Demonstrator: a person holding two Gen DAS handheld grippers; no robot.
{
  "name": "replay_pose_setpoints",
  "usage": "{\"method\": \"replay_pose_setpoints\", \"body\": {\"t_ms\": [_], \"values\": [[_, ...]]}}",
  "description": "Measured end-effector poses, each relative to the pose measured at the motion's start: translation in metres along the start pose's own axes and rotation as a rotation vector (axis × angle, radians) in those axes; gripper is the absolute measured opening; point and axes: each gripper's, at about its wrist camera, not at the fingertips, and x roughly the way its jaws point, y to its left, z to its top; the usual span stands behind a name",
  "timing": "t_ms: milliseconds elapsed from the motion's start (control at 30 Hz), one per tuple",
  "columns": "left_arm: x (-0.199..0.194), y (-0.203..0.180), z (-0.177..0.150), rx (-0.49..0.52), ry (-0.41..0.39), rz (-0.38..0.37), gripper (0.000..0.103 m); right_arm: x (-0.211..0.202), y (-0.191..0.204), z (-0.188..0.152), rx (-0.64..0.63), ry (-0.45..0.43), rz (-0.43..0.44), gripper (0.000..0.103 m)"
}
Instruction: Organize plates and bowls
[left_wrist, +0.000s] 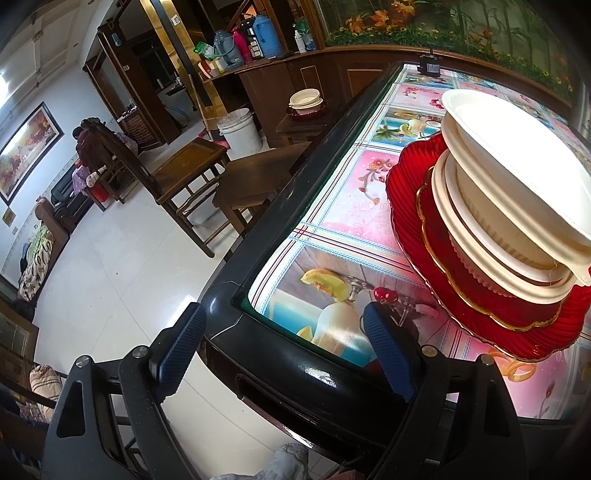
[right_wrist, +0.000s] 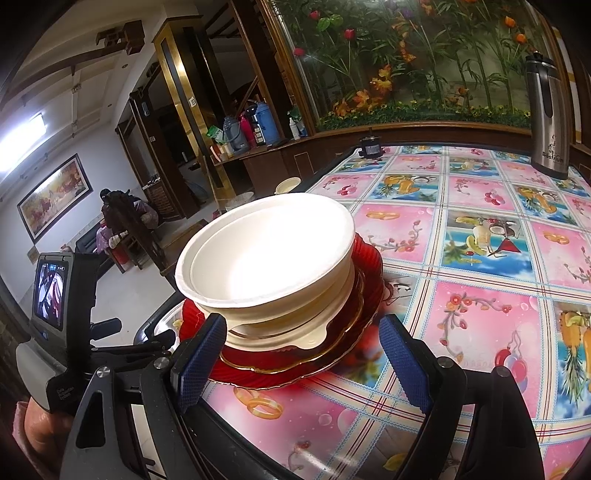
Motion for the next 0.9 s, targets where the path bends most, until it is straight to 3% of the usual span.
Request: {"method": "replay_pose_setpoints", "body": {"t_ms": [900], "values": [[0.0067,-0.0028,-0.0072,0.011,0.018,0.009,0.088,0.0011,-0.0001,0.0005,0.005,0.002,0.002,0.086]]}}
